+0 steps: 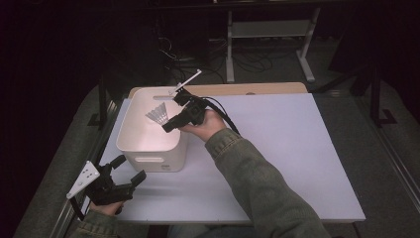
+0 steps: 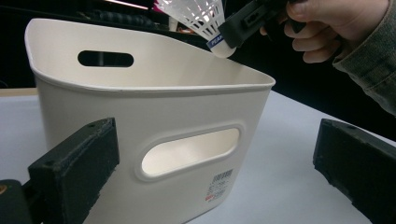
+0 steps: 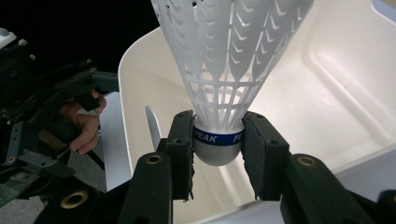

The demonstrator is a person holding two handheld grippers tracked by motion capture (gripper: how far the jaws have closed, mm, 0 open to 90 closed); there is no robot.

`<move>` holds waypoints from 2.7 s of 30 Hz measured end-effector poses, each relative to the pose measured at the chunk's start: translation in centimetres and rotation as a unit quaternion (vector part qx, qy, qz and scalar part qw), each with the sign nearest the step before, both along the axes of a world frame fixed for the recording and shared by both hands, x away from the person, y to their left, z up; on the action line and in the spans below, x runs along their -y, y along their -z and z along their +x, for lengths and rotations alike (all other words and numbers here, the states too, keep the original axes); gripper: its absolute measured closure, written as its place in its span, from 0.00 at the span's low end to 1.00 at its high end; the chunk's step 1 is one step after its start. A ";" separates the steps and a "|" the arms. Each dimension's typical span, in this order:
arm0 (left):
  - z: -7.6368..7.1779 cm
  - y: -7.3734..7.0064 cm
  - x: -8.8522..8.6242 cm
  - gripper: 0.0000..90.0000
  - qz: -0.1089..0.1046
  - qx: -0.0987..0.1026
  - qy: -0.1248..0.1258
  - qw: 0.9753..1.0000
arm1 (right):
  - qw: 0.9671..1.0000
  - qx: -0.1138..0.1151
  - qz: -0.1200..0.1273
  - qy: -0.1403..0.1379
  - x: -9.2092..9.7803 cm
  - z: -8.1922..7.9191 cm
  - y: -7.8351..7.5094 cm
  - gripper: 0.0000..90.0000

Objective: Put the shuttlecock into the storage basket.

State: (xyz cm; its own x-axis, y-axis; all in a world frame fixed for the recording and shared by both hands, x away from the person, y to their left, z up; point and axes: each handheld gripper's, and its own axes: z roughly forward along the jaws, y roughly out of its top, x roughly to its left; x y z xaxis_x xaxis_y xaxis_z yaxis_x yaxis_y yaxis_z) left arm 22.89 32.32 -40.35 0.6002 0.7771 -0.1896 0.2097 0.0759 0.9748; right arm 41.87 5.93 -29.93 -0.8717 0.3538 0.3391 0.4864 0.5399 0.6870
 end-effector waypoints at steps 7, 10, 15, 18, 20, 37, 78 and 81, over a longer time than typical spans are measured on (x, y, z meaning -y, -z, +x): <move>0.0 0.0 0.0 0.00 0.002 -0.001 0.000 1.000 | 1.000 -0.001 -0.004 -0.005 -0.6 0.0 0.5 0.71; 0.0 0.0 0.0 0.00 0.003 -0.001 0.000 1.000 | 1.000 -0.008 0.002 -0.005 -0.8 0.0 0.7 0.68; 0.0 0.0 0.0 0.00 0.003 -0.002 -0.001 1.000 | 1.000 -0.014 0.015 -0.003 -0.6 0.0 0.5 0.53; 0.0 0.0 0.0 0.00 0.000 0.000 0.000 1.000 | 1.000 -0.010 0.016 0.000 -0.3 -0.2 0.1 0.37; 0.0 0.0 0.0 0.00 0.000 0.001 0.001 1.000 | 1.000 -0.007 0.015 -0.003 -0.2 -0.2 0.1 0.35; 0.0 0.0 0.1 0.00 0.005 0.000 0.004 1.000 | 0.999 0.036 0.013 0.005 1.6 -0.9 -0.8 0.00; 0.0 0.0 0.1 0.00 0.001 0.002 0.001 1.000 | 0.996 0.056 0.036 0.062 8.9 -1.2 -0.5 0.00; 0.1 0.0 0.1 0.00 0.000 0.002 0.000 1.000 | 0.995 0.055 0.040 0.067 9.9 -1.4 -0.4 0.00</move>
State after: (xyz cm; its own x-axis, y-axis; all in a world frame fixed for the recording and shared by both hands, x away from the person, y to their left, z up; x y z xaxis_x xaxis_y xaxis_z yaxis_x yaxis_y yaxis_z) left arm 22.95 32.20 -40.38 0.6017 0.7766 -0.1866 0.2049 0.0756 0.9758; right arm 40.51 -4.00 -29.49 -0.8517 0.4456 0.2759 0.4698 0.4158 0.7787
